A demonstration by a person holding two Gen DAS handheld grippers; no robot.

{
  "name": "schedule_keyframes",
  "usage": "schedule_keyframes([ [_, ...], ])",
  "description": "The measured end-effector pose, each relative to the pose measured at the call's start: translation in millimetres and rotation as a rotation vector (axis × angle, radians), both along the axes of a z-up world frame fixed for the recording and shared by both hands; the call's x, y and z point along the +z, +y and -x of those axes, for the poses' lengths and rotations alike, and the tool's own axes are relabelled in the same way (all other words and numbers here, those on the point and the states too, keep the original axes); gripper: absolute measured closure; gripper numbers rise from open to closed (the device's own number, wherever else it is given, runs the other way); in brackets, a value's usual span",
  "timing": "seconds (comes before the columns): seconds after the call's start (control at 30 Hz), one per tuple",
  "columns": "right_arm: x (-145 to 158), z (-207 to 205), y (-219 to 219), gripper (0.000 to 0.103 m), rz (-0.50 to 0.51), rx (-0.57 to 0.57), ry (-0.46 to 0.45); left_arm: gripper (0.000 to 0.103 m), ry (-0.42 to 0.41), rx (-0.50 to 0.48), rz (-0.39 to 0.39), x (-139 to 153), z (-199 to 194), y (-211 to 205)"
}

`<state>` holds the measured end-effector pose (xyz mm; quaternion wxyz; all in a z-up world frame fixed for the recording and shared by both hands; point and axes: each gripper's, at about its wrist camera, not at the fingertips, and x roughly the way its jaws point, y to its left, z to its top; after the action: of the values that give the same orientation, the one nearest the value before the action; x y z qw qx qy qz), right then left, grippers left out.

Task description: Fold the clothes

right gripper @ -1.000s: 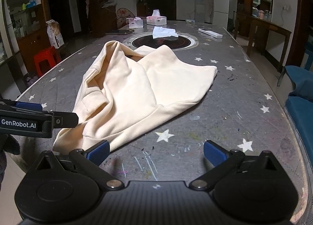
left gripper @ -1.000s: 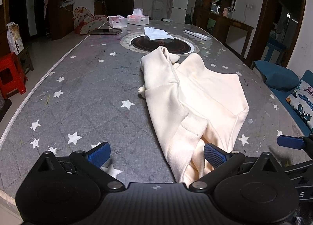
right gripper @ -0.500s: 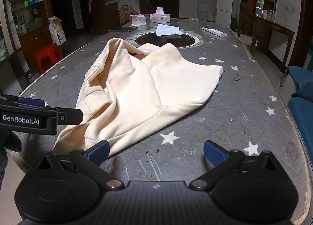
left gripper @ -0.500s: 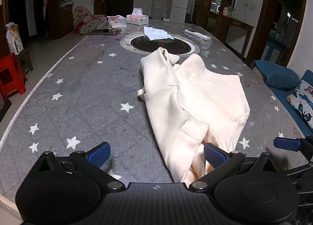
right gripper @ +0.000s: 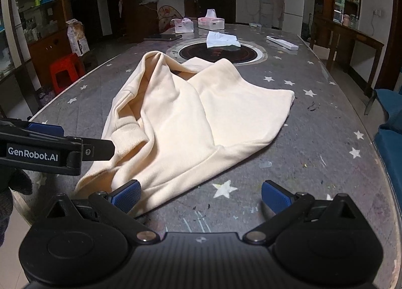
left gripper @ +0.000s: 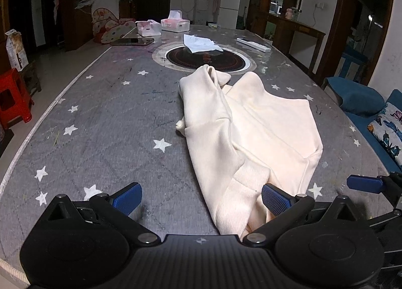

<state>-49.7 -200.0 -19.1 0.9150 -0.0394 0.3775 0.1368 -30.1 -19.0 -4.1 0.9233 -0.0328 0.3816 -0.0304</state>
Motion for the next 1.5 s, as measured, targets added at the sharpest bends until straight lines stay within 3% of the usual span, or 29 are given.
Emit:
schedule_keyframes([
  [0.57,12.0,-19.7,5.1,0.0,-0.004,0.04,-0.038,0.0,-0.015,0.01,-0.005,6.9,-22.3,6.1],
  [0.9,19.7,-50.0,-3.2,0.0,-0.015,0.023,-0.061,0.0,-0.056,0.032,-0.002,19.3,-54.9,20.4],
  [1.0,23.0,-65.9,-6.4,0.002,-0.031,0.013,-0.067,0.001,-0.079,0.026,-0.022,24.7,-69.0,20.4],
  [1.07,25.1,-76.5,-7.3,0.009,-0.04,0.008,-0.068,0.002,-0.093,0.019,-0.027,27.3,-78.0,20.4],
  [1.23,25.4,-109.1,-3.4,0.018,-0.066,0.029,-0.056,0.016,-0.102,-0.002,-0.003,29.0,-109.2,22.4],
  [1.33,20.0,-126.7,1.5,0.024,-0.075,0.048,-0.033,0.033,-0.079,-0.016,0.0,21.9,-127.8,24.3],
  [1.4,16.6,-134.5,4.1,0.029,-0.079,0.062,-0.02,0.058,-0.065,-0.024,0.0,16.5,-135.3,27.0],
  [1.5,12.0,-143.9,10.5,0.033,-0.085,0.089,-0.005,0.084,-0.052,-0.034,0.024,10.8,-138.2,35.2],
])
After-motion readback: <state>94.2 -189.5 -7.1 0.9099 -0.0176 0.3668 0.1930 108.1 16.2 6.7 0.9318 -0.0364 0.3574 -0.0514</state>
